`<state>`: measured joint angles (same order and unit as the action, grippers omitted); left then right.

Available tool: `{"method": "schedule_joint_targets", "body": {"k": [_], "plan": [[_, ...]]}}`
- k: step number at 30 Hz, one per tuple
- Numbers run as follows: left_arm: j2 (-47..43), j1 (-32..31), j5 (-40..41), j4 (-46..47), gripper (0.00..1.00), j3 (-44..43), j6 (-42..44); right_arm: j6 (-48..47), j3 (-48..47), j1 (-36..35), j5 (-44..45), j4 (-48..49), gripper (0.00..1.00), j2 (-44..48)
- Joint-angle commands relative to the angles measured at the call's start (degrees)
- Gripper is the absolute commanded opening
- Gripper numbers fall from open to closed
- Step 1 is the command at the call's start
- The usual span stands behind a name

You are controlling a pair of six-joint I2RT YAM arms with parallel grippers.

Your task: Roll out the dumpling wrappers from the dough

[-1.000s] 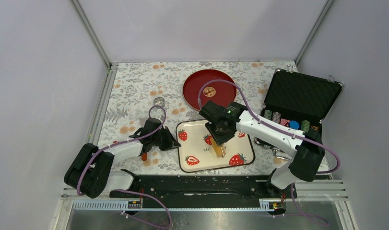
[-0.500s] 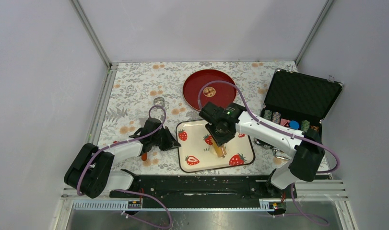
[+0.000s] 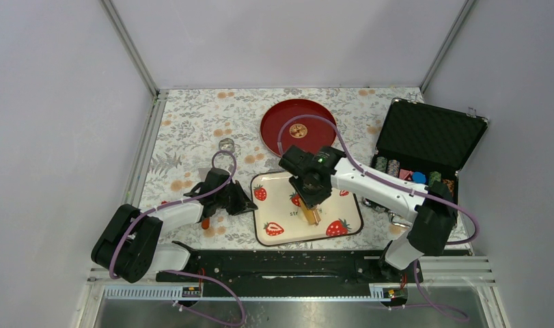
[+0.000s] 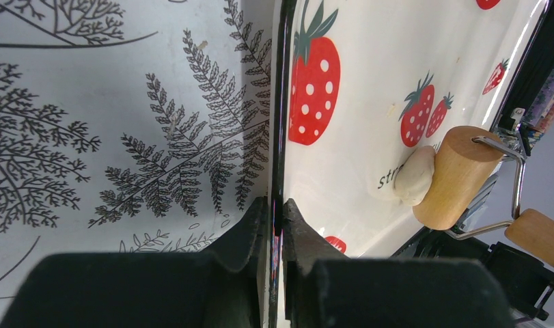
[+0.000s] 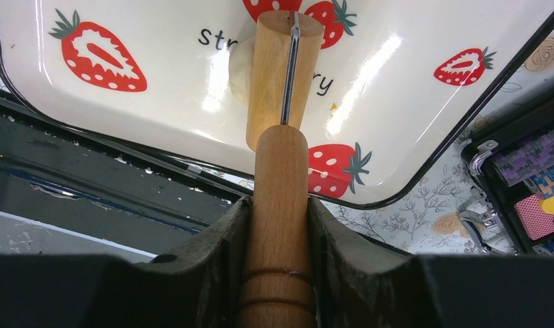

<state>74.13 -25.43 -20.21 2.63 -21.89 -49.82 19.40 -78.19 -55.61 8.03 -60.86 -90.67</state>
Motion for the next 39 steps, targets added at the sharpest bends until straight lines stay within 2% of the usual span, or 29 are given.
{"method": "schedule_joint_targets", "body": {"k": [1,22,39], "plan": [[0.32,0.32,-1.24,3.31,0.0,0.04,-0.8,3.53,-1.46,-2.56,-12.05,6.51,0.0,-2.42],[0.4,0.45,-1.54,3.68,0.0,0.17,-0.73,5.8,4.62,-3.62,-14.23,12.44,0.0,-5.32],[0.38,0.56,-1.53,3.84,0.0,0.27,-0.8,6.19,4.95,-5.04,-14.43,13.62,0.0,-6.97]]}}
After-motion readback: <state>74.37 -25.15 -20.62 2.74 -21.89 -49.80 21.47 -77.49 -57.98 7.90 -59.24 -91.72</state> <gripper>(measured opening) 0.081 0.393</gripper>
